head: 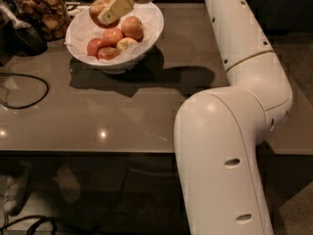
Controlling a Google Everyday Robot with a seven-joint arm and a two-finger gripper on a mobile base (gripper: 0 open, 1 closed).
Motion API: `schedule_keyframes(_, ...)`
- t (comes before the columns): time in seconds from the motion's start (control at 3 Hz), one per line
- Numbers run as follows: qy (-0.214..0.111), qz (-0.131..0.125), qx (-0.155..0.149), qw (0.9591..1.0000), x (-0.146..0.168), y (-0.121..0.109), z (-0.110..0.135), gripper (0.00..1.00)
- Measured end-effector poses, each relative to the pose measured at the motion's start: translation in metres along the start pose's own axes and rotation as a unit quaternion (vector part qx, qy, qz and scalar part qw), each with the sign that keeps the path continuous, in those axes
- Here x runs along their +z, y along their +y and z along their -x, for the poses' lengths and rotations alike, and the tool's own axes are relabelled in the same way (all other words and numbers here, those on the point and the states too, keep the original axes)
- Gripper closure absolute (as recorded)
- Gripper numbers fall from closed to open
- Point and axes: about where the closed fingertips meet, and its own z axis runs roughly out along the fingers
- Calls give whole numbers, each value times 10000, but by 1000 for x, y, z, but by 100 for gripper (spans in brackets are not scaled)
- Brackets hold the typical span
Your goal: Pick apple from white bowl
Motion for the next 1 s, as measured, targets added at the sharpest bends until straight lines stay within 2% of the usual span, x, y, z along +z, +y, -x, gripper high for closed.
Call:
schedule_keyframes(0.33,-212,108,21,9997,-12,12,19,100)
schedule_keyframes(1.0,-468,325,106,9983,-30,31,41,100)
